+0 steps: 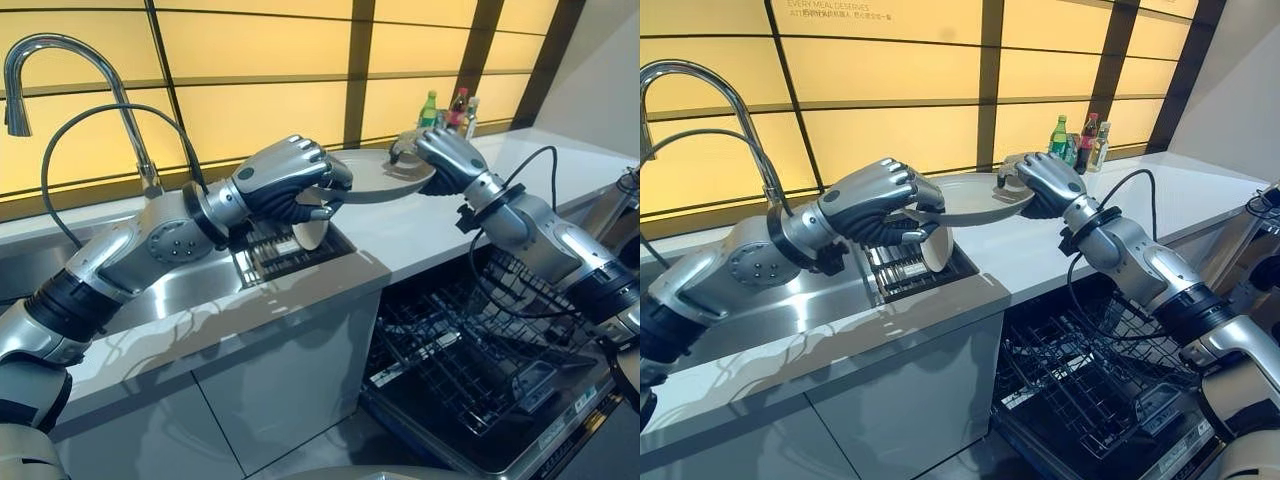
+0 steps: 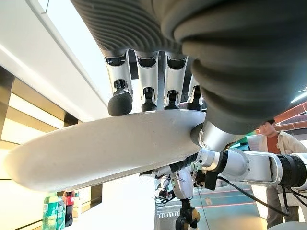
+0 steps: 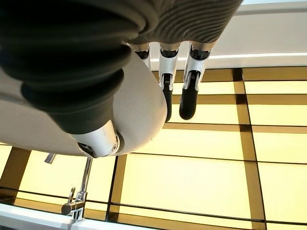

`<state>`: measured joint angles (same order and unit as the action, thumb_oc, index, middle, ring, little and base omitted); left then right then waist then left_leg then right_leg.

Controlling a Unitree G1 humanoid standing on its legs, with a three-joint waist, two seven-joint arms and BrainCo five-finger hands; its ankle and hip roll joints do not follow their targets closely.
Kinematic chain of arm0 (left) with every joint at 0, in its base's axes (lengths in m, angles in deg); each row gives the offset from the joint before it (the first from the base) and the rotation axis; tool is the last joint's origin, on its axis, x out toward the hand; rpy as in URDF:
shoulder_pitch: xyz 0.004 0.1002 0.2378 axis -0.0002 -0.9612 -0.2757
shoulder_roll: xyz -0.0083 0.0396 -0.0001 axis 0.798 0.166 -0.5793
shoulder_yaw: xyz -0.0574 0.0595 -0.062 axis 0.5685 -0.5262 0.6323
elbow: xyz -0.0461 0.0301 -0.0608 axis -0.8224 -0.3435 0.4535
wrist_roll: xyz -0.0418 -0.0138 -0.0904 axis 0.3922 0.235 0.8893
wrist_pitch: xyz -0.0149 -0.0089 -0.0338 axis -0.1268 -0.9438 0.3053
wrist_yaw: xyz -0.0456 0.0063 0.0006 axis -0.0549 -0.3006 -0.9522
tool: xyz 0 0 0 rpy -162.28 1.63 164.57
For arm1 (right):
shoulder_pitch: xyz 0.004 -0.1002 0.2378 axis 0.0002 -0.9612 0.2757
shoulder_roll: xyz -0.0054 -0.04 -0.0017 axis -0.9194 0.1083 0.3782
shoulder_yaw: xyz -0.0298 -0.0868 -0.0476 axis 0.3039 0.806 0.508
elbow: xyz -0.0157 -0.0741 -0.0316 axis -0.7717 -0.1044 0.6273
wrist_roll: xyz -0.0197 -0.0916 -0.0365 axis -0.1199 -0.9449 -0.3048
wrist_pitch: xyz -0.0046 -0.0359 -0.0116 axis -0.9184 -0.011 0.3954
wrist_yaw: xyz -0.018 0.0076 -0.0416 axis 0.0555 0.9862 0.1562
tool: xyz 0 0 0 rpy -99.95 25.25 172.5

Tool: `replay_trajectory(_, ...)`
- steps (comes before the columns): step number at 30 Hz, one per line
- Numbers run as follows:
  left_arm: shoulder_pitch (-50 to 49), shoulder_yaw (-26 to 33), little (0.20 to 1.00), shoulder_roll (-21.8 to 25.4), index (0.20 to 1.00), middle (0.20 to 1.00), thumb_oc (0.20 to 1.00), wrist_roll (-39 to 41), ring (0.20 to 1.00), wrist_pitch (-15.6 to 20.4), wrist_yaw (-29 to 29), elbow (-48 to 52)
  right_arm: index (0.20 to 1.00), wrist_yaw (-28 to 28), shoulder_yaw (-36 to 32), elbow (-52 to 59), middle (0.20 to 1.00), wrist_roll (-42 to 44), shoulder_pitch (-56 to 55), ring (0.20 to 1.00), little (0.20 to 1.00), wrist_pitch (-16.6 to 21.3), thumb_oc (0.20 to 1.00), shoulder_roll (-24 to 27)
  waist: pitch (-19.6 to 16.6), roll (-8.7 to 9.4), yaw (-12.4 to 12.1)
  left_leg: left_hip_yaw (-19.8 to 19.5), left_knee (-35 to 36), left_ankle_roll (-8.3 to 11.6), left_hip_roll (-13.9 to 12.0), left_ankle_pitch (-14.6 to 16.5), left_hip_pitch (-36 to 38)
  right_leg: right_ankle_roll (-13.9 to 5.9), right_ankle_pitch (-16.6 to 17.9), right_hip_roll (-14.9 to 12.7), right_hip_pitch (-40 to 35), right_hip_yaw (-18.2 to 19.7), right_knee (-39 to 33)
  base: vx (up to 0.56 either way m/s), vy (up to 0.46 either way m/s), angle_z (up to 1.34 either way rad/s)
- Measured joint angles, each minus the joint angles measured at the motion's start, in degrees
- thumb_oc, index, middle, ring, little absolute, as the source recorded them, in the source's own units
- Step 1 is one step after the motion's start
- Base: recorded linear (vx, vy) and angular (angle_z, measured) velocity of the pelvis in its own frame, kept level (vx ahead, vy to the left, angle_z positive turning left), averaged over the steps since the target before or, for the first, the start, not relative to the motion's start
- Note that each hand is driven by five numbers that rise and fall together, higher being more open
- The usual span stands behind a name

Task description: Pick up plates and place into dishwasher.

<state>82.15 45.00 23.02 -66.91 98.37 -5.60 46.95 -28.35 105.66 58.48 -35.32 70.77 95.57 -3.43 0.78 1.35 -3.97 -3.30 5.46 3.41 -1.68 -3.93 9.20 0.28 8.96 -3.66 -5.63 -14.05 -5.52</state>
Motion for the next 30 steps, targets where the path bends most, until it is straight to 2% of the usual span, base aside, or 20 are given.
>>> replay_trajectory(4, 0.05, 0.04, 0.2, -0.12, 0.2, 0.2, 0.2, 0.02, 0.2, -0.18, 0.04, -0.01, 0.2, -0.1, -0.31, -0.11, 0.2, 3.79, -1.27, 0.2, 0.2, 0.44, 0.2, -0.72, -0.13, -0.24, 0.13, 0.02, 0.0, -0.02, 0.0, -0.02, 0.03, 0.0, 0.0, 0.01, 0.0, 0.03, 0.0, 0.0, 0.0, 0.0)
replay_trajectory(5, 0.05, 0.16, 0.26, -0.37, 0.26, 0.26, 0.26, 0.0, 0.26, -0.33, 0.02, -0.04, 0.2, -0.25, -0.9, -0.12, 0.2, 4.53, -1.88, 0.2, 0.2, 0.64, 0.2, -1.01, -0.17, -0.29, 0.12, 0.02, 0.0, -0.02, 0.0, -0.02, 0.04, 0.0, 0.0, 0.01, -0.01, 0.04, 0.0, 0.0, 0.0, 0.0)
replay_trajectory(6, 0.05, 0.44, 0.598, -0.81, 0.598, 0.598, 0.598, 0.0, 0.598, -0.55, 0.02, -0.07, 0.2, -0.37, -1.73, -0.16, 0.2, 4.87, -2.57, 0.2, 0.2, 0.91, 0.2, -1.47, -0.2, -0.34, 0.11, 0.02, 0.0, -0.02, 0.0, -0.02, 0.04, 0.0, 0.0, 0.02, -0.01, 0.04, 0.0, 0.0, 0.0, 0.0)
replay_trajectory(7, 0.05, 0.64, 1.0, -1.09, 1.0, 1.0, 1.0, -0.01, 1.0, -0.84, 0.03, -0.07, 0.2, -0.68, -2.12, -0.16, 0.2, 5.45, -2.99, 0.2, 0.2, 1.26, 0.2, -1.8, -0.23, -0.41, 0.13, 0.03, 0.0, -0.02, 0.0, -0.02, 0.04, 0.0, 0.0, 0.02, 0.0, 0.06, 0.01, 0.0, 0.0, 0.0)
replay_trajectory(11, -0.04, 2.39, 1.0, -1.35, 1.0, 1.0, 1.0, -0.16, 1.0, -2.32, 0.1, -0.21, 0.2, -1.86, -3.86, 0.1, 0.2, 6.62, -5.43, 0.2, 0.2, 3.82, 0.2, -2.09, -0.25, -0.49, 0.3, 0.17, 0.01, -0.02, -0.09, -0.02, 0.1, 0.0, 0.0, 0.14, 0.04, 0.28, 0.01, 0.0, 0.0, 0.0)
replay_trajectory(15, -2.15, 5.45, 1.0, -1.09, 1.0, 1.0, 1.0, -1.44, 1.0, -4.22, 2.99, -2.83, 0.2, -3.47, -10.29, 0.21, 0.2, 7.5, -10.51, 0.2, 0.2, 4.84, 0.2, -1.86, -0.23, -0.63, 0.49, 0.59, 0.01, -0.02, -0.1, -0.02, 0.12, -0.05, 0.04, 0.28, 0.25, 1.22, 0.01, 0.02, 0.006, -0.05)
replay_trajectory(22, -5.78, 9.14, 1.0, 1.56, 1.0, 1.0, 1.0, -9.44, 1.0, -9.5, 13.96, -13.98, 0.2, -12.15, -18.47, 2.39, 0.2, 10.45, -20.97, 0.2, 0.2, 4.55, 0.2, -0.25, 0.25, -0.63, 3.22, 2.88, 0.04, -0.02, -0.17, 0.0, -0.04, -0.47, 0.34, 0.64, 1.43, 3.88, -0.01, 0.02, 0.003, -0.16)
replay_trajectory(26, -7.81, 11.18, 1.0, 2.91, 1.0, 1.0, 1.0, -12.6, 1.0, -12.22, 18.16, -16.6, 0.2, -18.73, -20.91, 2.59, 0.2, 13.71, -26.16, 0.2, 0.2, 2.46, 0.2, 1.17, 1.51, -0.11, 5.13, 4.17, 0.03, -0.01, -0.21, 0.03, 0.11, -0.75, 0.54, 0.8, 2.09, 5.18, -0.02, 0.03, 0.012, -0.19)
replay_trajectory(30, -7.94, 11.17, 1.0, 5.42, 1.0, 1.0, 1.0, -14.66, 1.0, -14.06, 19.09, -19.05, 0.2, -25.4, -24.4, 2.73, 0.2, 20.21, -30.26, 0.2, 0.2, -0.6, 0.2, 1.38, 2.68, 0.25, 7.51, 5.16, 0.04, -0.02, -0.29, 0.05, 0.14, -0.91, 0.65, 0.93, 2.41, 5.97, -0.03, 0.05, 0.01, -0.13)
